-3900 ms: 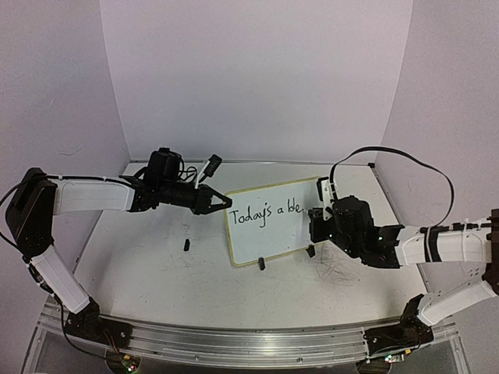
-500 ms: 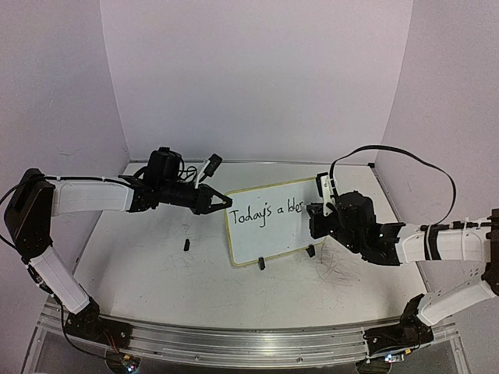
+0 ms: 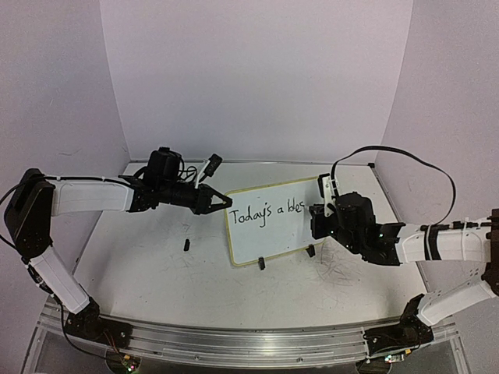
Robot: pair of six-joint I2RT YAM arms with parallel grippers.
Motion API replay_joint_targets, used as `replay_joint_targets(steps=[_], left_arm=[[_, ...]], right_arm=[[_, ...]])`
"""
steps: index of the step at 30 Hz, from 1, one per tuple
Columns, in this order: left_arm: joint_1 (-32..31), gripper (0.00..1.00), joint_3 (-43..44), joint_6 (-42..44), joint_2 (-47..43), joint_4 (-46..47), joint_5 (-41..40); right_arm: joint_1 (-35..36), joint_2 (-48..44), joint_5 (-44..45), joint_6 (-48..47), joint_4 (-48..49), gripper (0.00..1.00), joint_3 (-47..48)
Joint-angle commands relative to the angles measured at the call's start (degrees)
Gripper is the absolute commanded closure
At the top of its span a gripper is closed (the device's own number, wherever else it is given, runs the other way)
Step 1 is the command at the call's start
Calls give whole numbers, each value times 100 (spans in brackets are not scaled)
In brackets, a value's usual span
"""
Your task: Write a sentence on the whiteboard
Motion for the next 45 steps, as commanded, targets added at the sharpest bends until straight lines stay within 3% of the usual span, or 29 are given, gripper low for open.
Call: replay_joint_targets(steps=[1,22,33,45], left_arm=[[-5,100,70,259,-292,204,-268],[-4,100,69,257,-288,202,-268],[-2,100,68,267,-291,201,-278],[-3,100,69,265,-299,195,-274]], right_arm=[[-25,69,213,101,-51,100,82],[-21,40,-349,101,-4,100,79],[-31,-511,234,183,6,100,-178],[-111,-298,281,113,132,100,59]])
